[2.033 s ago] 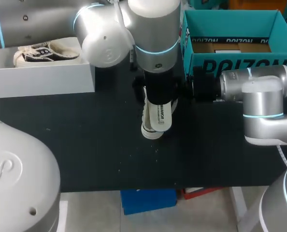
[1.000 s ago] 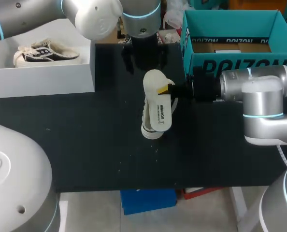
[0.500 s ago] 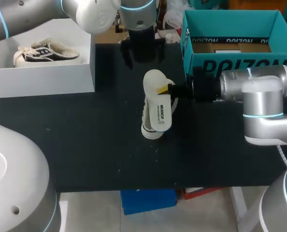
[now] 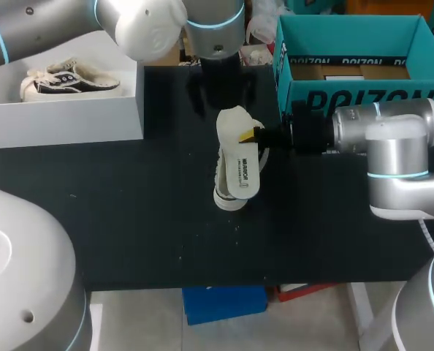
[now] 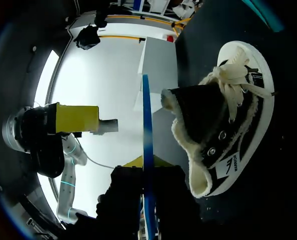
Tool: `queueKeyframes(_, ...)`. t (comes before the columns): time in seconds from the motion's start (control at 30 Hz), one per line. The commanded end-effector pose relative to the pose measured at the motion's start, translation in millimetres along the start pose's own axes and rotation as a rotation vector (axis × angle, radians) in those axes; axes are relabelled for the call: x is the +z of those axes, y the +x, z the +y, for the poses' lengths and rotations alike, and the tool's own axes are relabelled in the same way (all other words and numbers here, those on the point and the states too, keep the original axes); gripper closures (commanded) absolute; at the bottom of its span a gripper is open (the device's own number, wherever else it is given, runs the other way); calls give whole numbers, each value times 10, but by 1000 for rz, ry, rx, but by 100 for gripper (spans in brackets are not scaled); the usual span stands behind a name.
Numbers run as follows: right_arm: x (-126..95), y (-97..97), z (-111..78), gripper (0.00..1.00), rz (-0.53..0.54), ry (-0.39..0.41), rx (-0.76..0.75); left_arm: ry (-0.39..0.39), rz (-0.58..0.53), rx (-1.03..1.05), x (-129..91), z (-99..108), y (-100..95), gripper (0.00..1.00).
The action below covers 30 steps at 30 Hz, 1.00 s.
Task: Take the shoe out of the shoebox, open the shoe tongue, remove and reinsert the insole, then place the shoe into the shoebox
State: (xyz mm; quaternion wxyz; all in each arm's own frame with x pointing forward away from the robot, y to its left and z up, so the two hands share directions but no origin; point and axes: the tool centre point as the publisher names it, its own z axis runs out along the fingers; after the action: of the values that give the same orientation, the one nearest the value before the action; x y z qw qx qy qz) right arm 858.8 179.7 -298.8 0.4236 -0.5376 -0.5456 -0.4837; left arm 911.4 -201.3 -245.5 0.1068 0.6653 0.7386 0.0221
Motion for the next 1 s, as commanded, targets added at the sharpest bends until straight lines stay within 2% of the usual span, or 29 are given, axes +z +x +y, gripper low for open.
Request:
queueKeyframes(0.03, 6, -3, 2, 100, 0, 0, 1, -20, -12, 0, -104, -249, 76, 0)
queueKeyframes(0.47, 6, -3, 2, 100, 0, 0, 1, 26, -28, 36, -81, -993, 35, 0)
queueKeyframes(0.77, 6, -3, 2, 100, 0, 0, 1, 60, -61, 42, -32, -1326, 60, 0)
queueKeyframes(0.87, 6, -3, 2, 100, 0, 0, 1, 39, -121, 39, -36, -1369, 96, 0)
queueKeyframes(1.0, 6, -3, 2, 100, 0, 0, 1, -13, -299, 29, -81, -1354, 207, 0)
